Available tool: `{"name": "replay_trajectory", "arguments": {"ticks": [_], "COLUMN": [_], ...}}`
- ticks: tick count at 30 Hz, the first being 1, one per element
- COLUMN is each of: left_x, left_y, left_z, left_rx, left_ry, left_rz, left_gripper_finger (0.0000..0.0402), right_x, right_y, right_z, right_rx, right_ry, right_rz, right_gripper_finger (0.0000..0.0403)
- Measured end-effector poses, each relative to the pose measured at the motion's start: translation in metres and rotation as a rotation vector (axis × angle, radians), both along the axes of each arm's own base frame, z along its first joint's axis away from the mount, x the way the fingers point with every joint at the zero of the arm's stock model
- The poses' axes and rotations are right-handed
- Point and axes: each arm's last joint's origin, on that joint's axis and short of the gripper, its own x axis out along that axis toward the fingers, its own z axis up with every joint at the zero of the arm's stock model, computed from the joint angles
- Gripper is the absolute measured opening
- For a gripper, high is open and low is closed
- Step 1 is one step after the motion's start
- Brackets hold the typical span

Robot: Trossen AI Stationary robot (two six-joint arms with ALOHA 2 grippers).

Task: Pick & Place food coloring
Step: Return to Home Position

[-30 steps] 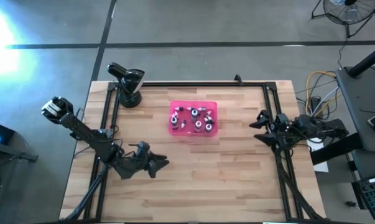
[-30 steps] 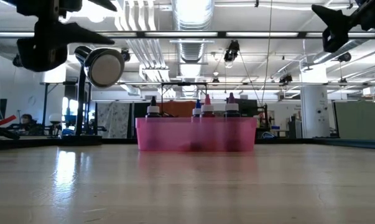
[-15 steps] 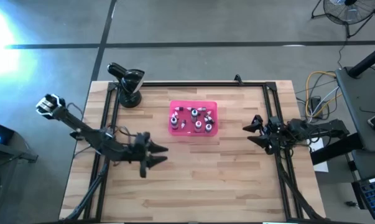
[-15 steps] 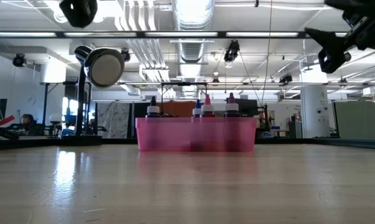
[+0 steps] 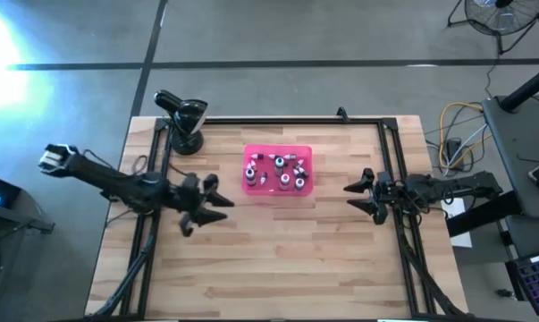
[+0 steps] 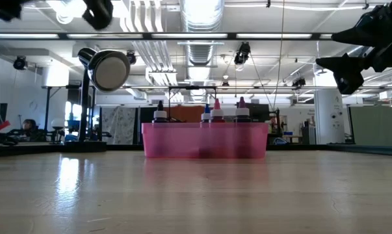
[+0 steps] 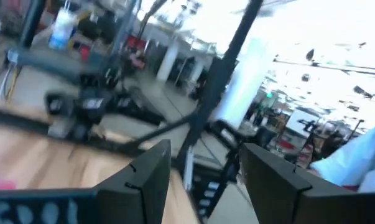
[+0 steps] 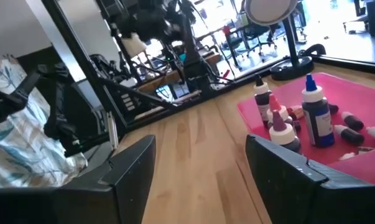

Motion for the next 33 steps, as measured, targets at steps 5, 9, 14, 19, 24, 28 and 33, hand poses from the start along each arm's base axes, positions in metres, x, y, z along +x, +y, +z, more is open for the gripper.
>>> {"name": "replay_trajectory", "arguments": {"ticks": [5, 9, 14, 19, 24, 28, 33], "left_x": [0.005, -0.008, -0.041, -0.065, -0.073, -0.080, -0.083], "left_y": [0.016, 0.029, 0.042, 0.044, 0.046, 0.046, 0.047], "left_z": [-0.015, -0.016, -0.013, -0.028, -0.061, -0.074, -0.094], "left_rx": [0.003, 0.048, 0.055, 0.042, 0.023, 0.026, 0.034], "left_ry": [-0.014, 0.079, 0.136, 0.101, 0.097, 0.045, 0.074], "left_rz": [0.028, 0.084, 0.143, 0.143, 0.154, 0.159, 0.151], "left_gripper_finger": [0.0170, 0.0170, 0.0170, 0.0170, 0.0170, 0.0170, 0.0170], "right_x": [0.000, 0.000, 0.001, 0.001, 0.001, 0.001, 0.001], "right_y": [0.000, 0.000, 0.000, 0.000, 0.000, 0.000, 0.000], "right_z": [0.000, 0.000, -0.001, -0.001, -0.001, -0.001, -0.001], "right_rx": [0.000, -0.001, -0.002, -0.002, -0.002, -0.002, -0.002], "right_ry": [0.001, 0.006, 0.011, 0.014, 0.015, 0.014, 0.014], "right_rz": [0.000, 0.000, 0.000, 0.000, 0.000, 0.000, 0.000], "right_gripper_finger": [0.0246, 0.0249, 0.0251, 0.0246, 0.0242, 0.0245, 0.0250]}}
